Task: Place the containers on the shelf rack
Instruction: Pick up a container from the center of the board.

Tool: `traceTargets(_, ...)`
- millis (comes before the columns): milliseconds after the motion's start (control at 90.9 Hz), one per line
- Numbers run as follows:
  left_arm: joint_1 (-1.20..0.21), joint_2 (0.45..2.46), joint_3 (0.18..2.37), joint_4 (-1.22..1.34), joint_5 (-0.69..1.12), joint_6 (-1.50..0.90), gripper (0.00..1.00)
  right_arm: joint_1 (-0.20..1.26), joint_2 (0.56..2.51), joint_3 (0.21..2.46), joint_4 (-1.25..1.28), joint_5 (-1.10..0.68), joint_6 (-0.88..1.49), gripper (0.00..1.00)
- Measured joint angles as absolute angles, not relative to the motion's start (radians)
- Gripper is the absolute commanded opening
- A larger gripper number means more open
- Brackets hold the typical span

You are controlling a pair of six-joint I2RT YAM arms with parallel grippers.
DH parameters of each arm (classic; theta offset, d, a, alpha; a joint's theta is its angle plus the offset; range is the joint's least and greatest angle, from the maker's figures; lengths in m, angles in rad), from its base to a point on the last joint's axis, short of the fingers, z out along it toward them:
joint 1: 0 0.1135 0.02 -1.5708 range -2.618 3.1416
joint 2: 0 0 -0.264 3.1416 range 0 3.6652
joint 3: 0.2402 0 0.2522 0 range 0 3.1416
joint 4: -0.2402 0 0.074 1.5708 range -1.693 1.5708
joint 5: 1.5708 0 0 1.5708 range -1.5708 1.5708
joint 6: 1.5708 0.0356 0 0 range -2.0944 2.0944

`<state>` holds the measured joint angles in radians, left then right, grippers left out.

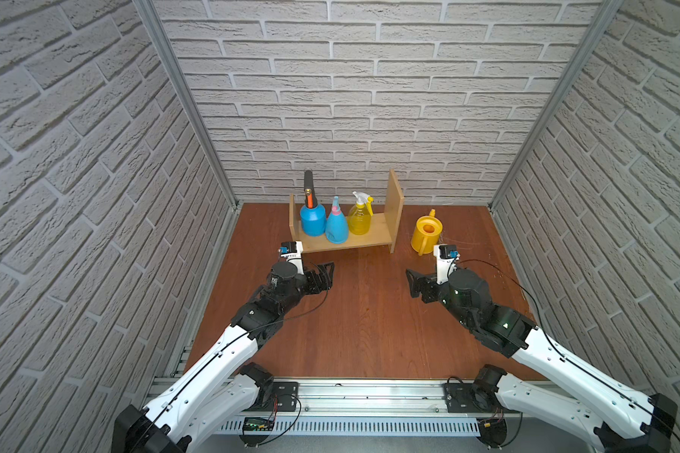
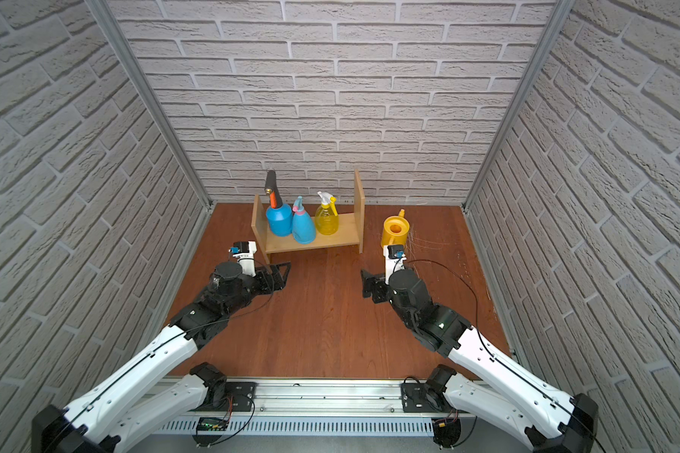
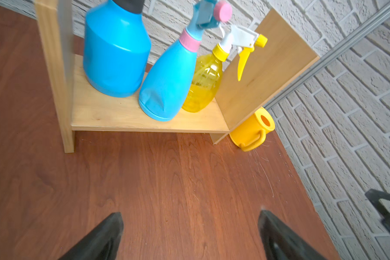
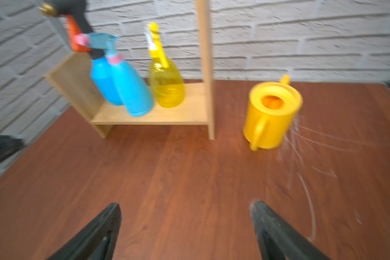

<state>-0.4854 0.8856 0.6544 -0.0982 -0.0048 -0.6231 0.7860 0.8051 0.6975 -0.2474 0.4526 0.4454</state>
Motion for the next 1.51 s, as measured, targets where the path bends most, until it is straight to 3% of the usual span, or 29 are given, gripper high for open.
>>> traceTargets(132, -0.512, 0.969, 0.695, -0.075, 0.054, -0.629, 0.98, 0.711, 0.725, 0.553, -0.258, 0.545, 0.602, 0.99)
traceTargets(264, -0.553, 1.053, 0.742, -0.051, 0.104, -0.629, 0.98, 0.588, 0.714, 0.480, -0.257, 0.516, 0.684, 0.99)
traceTargets(418, -0.584, 1.145, 0.788, -0.040, 0.148, -0.629, 0.98, 0.418, 0.799, 0.474, -0.210, 0.374, 0.711, 0.99)
traceTargets(649, -0.604, 1.226, 0.819, -0.044, 0.181, -0.629, 0.98, 0.243, 1.103, 0.605, -0.153, 0.116, 0.674, 0.98)
traceTargets(781, -0.604, 1.227, 0.820, -0.051, 0.180, -0.629, 0.98, 0.227, 1.290, 0.784, -0.144, 0.031, 0.632, 0.99)
traceTargets(946, -0.604, 1.218, 0.820, -0.065, 0.166, -0.623, 0.98, 0.227, 1.495, 1.000, -0.162, 0.004, 0.602, 0.88)
traceTargets(1133, -0.603, 1.187, 0.820, -0.089, 0.141, -0.605, 0.98, 0.227, 1.694, 1.237, -0.306, 0.094, 0.631, 0.77)
traceTargets(1507, -0.596, 1.149, 0.820, -0.110, 0.100, -0.580, 0.98, 0.249, 1.856, 1.429, -0.443, 0.137, 0.643, 0.63)
